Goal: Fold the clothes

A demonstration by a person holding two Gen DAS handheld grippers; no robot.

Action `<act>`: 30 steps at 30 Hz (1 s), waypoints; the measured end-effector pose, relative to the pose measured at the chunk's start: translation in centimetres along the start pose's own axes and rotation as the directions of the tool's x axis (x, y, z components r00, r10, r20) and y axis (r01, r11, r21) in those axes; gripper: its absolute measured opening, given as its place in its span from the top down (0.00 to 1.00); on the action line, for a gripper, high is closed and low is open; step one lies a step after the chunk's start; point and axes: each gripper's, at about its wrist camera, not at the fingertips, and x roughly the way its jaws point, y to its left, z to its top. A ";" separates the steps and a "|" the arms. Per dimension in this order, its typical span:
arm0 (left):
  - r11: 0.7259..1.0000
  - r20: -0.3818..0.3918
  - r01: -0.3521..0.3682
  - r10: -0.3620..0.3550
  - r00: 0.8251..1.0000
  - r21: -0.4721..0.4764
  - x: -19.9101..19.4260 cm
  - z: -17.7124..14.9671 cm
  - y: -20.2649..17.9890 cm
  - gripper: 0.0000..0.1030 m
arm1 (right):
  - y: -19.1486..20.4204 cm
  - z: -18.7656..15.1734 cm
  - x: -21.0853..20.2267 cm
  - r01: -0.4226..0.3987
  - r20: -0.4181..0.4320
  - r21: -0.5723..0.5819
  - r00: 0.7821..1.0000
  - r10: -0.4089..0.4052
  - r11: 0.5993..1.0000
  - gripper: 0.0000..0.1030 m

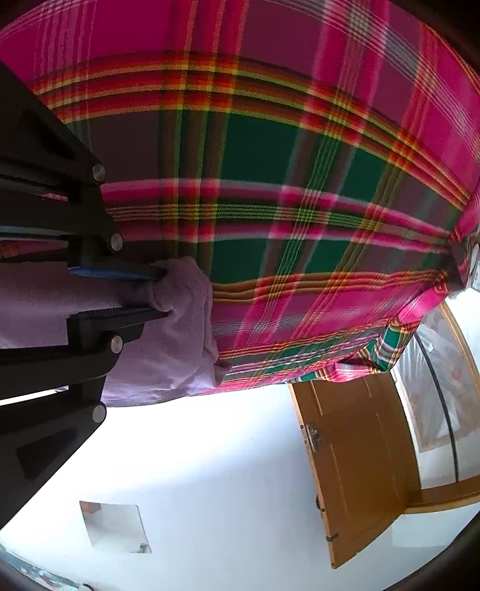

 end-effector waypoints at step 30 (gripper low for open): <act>0.892 -0.053 -0.094 0.131 0.990 0.442 0.5 -7.7 -8.4 0.80 | -11.8 6.2 -5.5 0.336 0.115 0.057 0.933 -0.340 0.940 0.79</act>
